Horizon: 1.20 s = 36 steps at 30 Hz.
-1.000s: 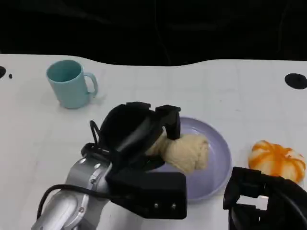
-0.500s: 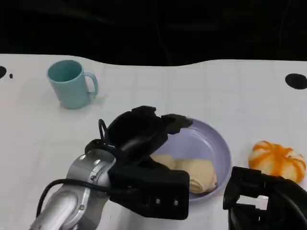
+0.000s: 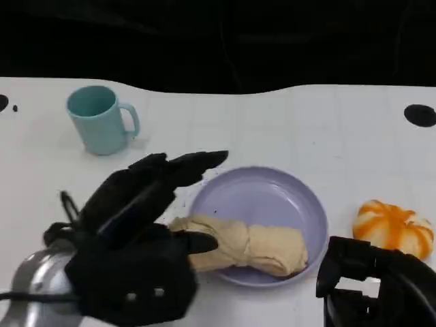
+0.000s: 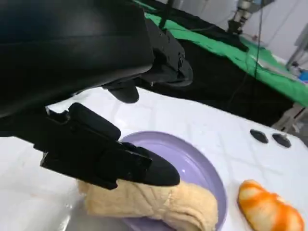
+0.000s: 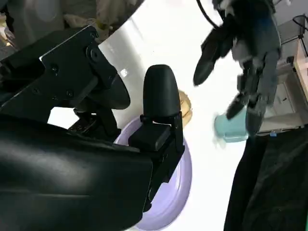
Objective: Grasp the towel on the left side of the plate with the left hand and place it into the plate.
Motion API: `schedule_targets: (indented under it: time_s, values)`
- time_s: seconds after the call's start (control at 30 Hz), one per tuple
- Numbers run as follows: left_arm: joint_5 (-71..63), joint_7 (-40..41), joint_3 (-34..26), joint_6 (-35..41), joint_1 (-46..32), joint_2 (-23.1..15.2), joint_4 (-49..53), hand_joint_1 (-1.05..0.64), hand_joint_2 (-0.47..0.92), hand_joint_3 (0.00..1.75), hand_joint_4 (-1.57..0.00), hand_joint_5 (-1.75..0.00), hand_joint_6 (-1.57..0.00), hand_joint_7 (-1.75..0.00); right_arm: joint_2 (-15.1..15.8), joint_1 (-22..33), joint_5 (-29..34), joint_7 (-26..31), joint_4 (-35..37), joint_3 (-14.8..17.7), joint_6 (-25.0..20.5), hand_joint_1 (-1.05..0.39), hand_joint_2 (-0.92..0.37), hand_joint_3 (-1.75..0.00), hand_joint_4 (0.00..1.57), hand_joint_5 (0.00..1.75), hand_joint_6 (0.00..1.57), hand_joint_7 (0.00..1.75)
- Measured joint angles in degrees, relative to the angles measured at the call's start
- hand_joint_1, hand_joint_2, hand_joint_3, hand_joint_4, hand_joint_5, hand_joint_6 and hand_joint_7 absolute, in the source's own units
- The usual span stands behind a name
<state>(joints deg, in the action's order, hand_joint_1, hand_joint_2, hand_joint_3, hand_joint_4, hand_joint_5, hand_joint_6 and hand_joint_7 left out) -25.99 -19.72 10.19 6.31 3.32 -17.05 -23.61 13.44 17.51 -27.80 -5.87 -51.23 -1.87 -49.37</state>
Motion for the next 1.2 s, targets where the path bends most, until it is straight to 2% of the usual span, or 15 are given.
schedule_targets:
  time_s: [0.1, 0.2, 0.33, 0.37, 0.4, 0.47, 0.5, 0.53, 0.57, 0.67, 0.8, 0.93, 1.2]
  values:
    - [8.1, -1.8, -4.3, 0.4, -2.8, -0.1, -2.4, -0.46, 0.92, 0.24, -0.42, -0.73, -0.49, -0.08, 0.0, -0.1, 0.0, 0.0, 0.0, 0.0, -0.1, 0.01, -0.46, -1.45, 0.83, 1.75, 0.72, 1.58]
    - [16.4, -3.7, -8.4, 1.9, -6.1, -0.1, -5.3, -0.41, 0.92, 0.26, -0.58, -0.61, -0.56, -0.06, 0.0, -0.3, -0.1, 0.1, -0.1, 0.1, -0.6, 0.02, -0.47, -1.45, 0.83, 1.75, 0.72, 1.58]
    - [26.8, -4.2, -13.0, 4.7, -9.9, 1.7, -7.8, -0.26, 0.92, 0.24, -0.81, -0.63, -0.82, -0.14, 0.0, -0.4, 0.0, 0.1, -0.1, 0.0, -0.9, 0.02, -0.47, -1.45, 0.83, 1.75, 0.72, 1.58]
    - [29.3, -4.0, -14.0, 5.6, -10.7, 2.6, -8.3, -0.21, 0.92, 0.26, -0.86, -0.77, -0.94, -0.23, 0.0, -0.5, 0.0, 0.1, -0.1, 0.0, -0.9, 0.02, -0.47, -1.45, 0.83, 1.75, 0.72, 1.58]
    - [32.3, -3.5, -15.1, 7.0, -11.5, 3.8, -8.7, -0.16, 0.83, 0.47, -0.85, -1.00, -0.98, -0.45, 0.0, -0.5, 0.0, 0.1, -0.1, 0.0, -1.0, 0.02, -0.47, -1.45, 0.82, 1.75, 0.72, 1.58]
    - [38.6, -2.1, -17.4, 10.1, -13.1, 6.8, -9.4, -0.14, 0.67, 0.89, -0.88, -1.31, -0.94, -0.92, 0.0, -0.6, 0.0, 0.2, -0.1, 0.0, -1.0, 0.02, -0.47, -1.45, 0.82, 1.75, 0.71, 1.59]
    - [41.5, -1.5, -18.4, 11.6, -13.9, 7.8, -9.6, -0.14, 0.63, 0.97, -0.89, -1.40, -0.93, -1.05, -0.1, -0.6, 0.0, 0.2, -0.1, 0.0, -1.0, 0.02, -0.47, -1.45, 0.83, 1.75, 0.72, 1.59]
    - [43.7, -1.1, -19.1, 12.8, -14.7, 8.3, -10.0, -0.15, 0.61, 1.01, -0.90, -1.44, -0.92, -1.13, -0.1, -0.6, 0.0, 0.2, -0.1, 0.0, -1.0, 0.02, -0.47, -1.45, 0.83, 1.75, 0.72, 1.59]
    - [45.4, -0.7, -19.7, 14.0, -15.6, 8.6, -10.5, -0.14, 0.58, 1.10, -0.91, -1.54, -0.89, -1.28, -0.1, -0.6, 0.0, 0.3, -0.1, 0.0, -1.0, 0.02, -0.47, -1.45, 0.83, 1.75, 0.72, 1.59]
    - [52.8, 0.2, -21.6, 19.1, -17.9, 9.2, -12.7, -0.10, 0.52, 1.29, -0.87, -1.67, -0.82, -1.45, -0.2, -0.7, -0.1, 0.3, 0.0, 0.0, -1.0, 0.01, -0.46, -1.45, 0.83, 1.75, 0.72, 1.59]
    - [61.1, 1.3, -23.6, 24.3, -20.0, 9.2, -13.7, -0.10, 0.50, 1.33, -0.85, -1.72, -0.81, -1.51, -0.1, -0.8, -0.1, -0.3, 0.3, 0.4, -1.0, 0.01, -0.47, -1.44, 0.83, 1.75, 0.71, 1.58]
    - [64.2, 2.9, -23.9, 25.9, -20.0, 9.4, -13.2, -0.10, 0.50, 1.30, -0.84, -1.73, -0.80, -1.53, 0.0, -0.8, -0.1, -1.3, 1.3, 1.8, -0.5, 0.02, -0.47, -1.43, 0.82, 1.75, 0.71, 1.58]
    - [66.5, 6.7, -24.3, 27.7, -19.9, 9.9, -10.8, -0.09, 0.45, 1.35, -0.85, -1.74, -0.84, -1.50, 0.2, 0.1, 0.7, -3.1, 3.9, 2.3, 4.0, 0.03, -0.50, -1.41, 0.82, 1.75, 0.71, 1.58]
